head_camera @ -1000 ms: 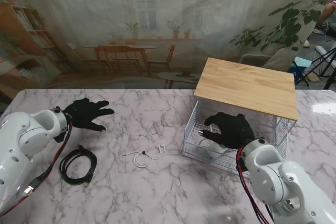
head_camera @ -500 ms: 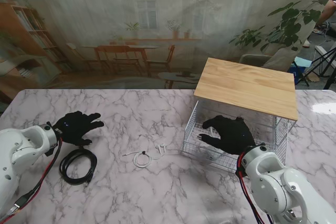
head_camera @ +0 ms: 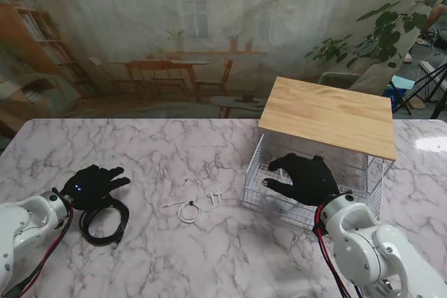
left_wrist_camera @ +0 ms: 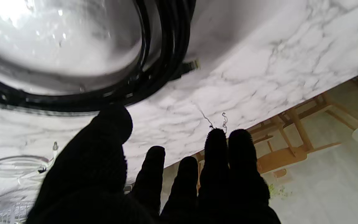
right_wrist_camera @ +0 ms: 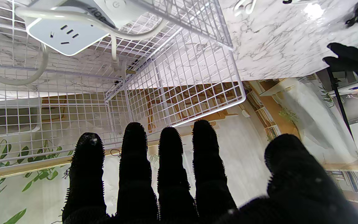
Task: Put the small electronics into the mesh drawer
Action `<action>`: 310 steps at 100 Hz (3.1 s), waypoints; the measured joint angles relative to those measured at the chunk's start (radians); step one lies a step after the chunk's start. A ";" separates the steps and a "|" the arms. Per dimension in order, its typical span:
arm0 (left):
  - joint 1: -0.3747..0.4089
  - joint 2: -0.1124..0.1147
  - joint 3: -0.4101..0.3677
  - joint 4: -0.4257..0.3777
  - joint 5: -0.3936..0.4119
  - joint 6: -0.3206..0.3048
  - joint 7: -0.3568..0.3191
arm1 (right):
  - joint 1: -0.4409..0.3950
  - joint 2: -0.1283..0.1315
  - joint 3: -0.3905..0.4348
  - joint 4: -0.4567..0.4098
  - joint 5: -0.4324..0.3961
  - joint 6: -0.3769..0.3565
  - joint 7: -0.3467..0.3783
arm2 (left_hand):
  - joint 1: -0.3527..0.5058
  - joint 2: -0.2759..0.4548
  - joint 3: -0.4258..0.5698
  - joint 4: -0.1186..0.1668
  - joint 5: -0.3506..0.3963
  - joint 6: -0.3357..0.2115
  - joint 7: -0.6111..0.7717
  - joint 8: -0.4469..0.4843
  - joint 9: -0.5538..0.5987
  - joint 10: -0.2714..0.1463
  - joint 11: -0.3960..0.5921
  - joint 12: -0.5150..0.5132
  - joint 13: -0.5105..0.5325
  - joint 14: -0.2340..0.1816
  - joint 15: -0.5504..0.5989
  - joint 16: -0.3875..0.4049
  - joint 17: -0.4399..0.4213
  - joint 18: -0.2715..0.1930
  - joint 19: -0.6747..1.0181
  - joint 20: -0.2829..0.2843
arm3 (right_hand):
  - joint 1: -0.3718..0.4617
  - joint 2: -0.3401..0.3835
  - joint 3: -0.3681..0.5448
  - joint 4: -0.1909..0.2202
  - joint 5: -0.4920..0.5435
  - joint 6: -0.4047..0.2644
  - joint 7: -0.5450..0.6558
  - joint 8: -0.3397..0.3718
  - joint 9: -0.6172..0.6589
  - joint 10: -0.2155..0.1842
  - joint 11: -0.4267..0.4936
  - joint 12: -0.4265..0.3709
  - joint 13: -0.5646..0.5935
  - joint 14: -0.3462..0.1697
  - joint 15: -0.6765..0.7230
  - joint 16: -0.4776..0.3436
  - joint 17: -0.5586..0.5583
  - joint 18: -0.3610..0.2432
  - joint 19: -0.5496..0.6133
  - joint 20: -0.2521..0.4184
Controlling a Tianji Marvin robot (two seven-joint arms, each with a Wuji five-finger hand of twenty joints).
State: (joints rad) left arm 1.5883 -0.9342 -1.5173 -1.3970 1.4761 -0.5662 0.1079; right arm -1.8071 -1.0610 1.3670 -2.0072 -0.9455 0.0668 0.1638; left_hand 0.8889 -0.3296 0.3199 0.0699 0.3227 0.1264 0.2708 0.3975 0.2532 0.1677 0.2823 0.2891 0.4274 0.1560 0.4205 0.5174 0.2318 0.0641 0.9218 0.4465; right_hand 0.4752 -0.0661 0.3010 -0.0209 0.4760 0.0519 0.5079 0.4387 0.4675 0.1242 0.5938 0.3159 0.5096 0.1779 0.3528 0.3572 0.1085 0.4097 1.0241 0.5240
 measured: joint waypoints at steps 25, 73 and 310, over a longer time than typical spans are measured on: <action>-0.013 0.009 0.059 0.056 0.029 0.028 0.051 | 0.008 0.000 -0.005 0.001 0.000 0.001 0.008 | 0.013 0.017 -0.025 0.000 0.000 -0.024 -0.016 -0.052 -0.029 -0.015 -0.096 -0.101 0.000 -0.020 -0.040 -0.089 -0.002 -0.011 0.000 0.000 | 0.000 0.000 0.000 0.000 0.000 0.000 0.000 0.000 0.001 0.000 0.000 0.000 0.000 0.000 0.000 0.000 0.000 0.000 0.000 -0.004; -0.068 0.028 0.156 0.116 0.055 0.037 0.101 | 0.008 -0.001 -0.010 0.004 0.009 0.001 -0.006 | 0.065 0.083 -0.008 -0.030 -0.001 -0.073 0.067 -0.051 -0.029 -0.050 -0.081 -0.097 0.012 -0.031 -0.040 -0.102 0.020 -0.025 0.000 0.000 | 0.000 0.000 0.000 0.000 0.000 0.000 0.000 0.000 0.013 0.000 0.000 0.000 0.000 0.000 0.000 0.000 0.000 0.000 0.000 -0.006; -0.195 0.027 0.074 -0.115 0.106 -0.145 0.493 | 0.016 -0.009 0.022 -0.050 0.147 -0.061 -0.017 | 0.177 -0.113 0.041 -0.072 0.035 -0.147 0.774 0.639 0.687 -0.152 0.109 0.613 0.525 -0.103 0.272 0.249 0.427 -0.039 0.291 0.099 | -0.090 -0.050 0.044 0.000 -0.004 0.048 -0.028 -0.038 0.015 0.032 0.000 0.003 0.000 0.001 0.000 0.000 0.000 0.002 0.000 -0.015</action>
State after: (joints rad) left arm 1.3933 -0.9068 -1.4428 -1.5117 1.5816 -0.7109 0.6012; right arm -1.7914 -1.0703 1.3888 -2.0573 -0.7986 0.0057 0.1468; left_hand 1.0660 -0.4425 0.3605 -0.0025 0.3580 -0.0204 1.0452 1.0365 0.9402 0.0160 0.3913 0.9016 0.9525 0.0527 0.6927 0.7663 0.6586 0.0250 1.2128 0.5454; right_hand 0.3849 -0.1164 0.3451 -0.0208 0.4717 0.0998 0.4801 0.4007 0.4820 0.1561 0.5937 0.3189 0.5100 0.1789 0.3528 0.3568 0.1081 0.4117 1.0237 0.5090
